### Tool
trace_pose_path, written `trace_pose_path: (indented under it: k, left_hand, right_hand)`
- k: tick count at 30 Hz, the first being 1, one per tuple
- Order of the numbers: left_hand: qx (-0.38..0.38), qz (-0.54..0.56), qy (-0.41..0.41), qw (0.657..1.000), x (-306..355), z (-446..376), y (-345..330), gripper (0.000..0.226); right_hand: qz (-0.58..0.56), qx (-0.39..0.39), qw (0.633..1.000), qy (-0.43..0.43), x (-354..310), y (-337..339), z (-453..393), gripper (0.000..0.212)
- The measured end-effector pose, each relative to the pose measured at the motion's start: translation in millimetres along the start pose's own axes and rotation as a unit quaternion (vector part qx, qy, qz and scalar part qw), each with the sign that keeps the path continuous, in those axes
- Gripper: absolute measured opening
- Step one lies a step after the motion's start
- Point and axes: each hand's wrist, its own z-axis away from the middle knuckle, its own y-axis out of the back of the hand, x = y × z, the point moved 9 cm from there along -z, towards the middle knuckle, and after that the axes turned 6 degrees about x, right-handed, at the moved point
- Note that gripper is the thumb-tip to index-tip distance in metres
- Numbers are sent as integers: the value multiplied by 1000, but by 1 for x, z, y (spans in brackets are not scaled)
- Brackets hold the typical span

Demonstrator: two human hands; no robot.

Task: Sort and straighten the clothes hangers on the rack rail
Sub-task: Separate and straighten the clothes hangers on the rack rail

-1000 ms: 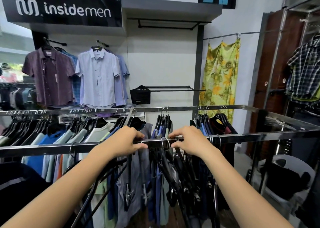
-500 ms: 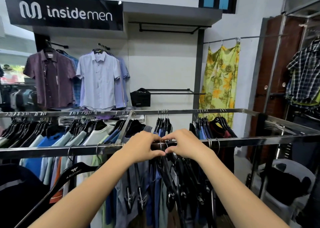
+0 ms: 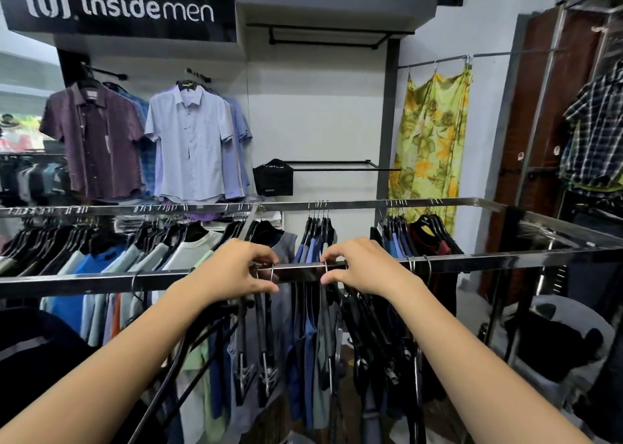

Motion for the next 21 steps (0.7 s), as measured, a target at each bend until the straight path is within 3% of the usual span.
trace_pose_path:
  k: [11, 14, 16, 18, 21]
  left_hand:
    - [5, -71, -4, 997, 19, 1, 4, 46]
    - [31, -98, -59, 993, 55, 10, 5, 40]
    - [43, -121, -83, 988, 77, 16, -4, 33]
    - [16, -146, -79, 986, 86, 20, -23, 29]
    - [-44, -155, -51, 986, 86, 22, -52, 24]
  right_hand:
    - [12, -15, 1000, 15, -27, -6, -2, 45]
    - [1, 26, 1000, 9, -25, 4, 12, 48]
    - [-13, 78, 997, 3, -24, 13, 27, 32]
    - [-24, 115, 993, -23, -20, 15, 41, 15]
    - [-11, 78, 995, -66, -16, -2, 57, 21]
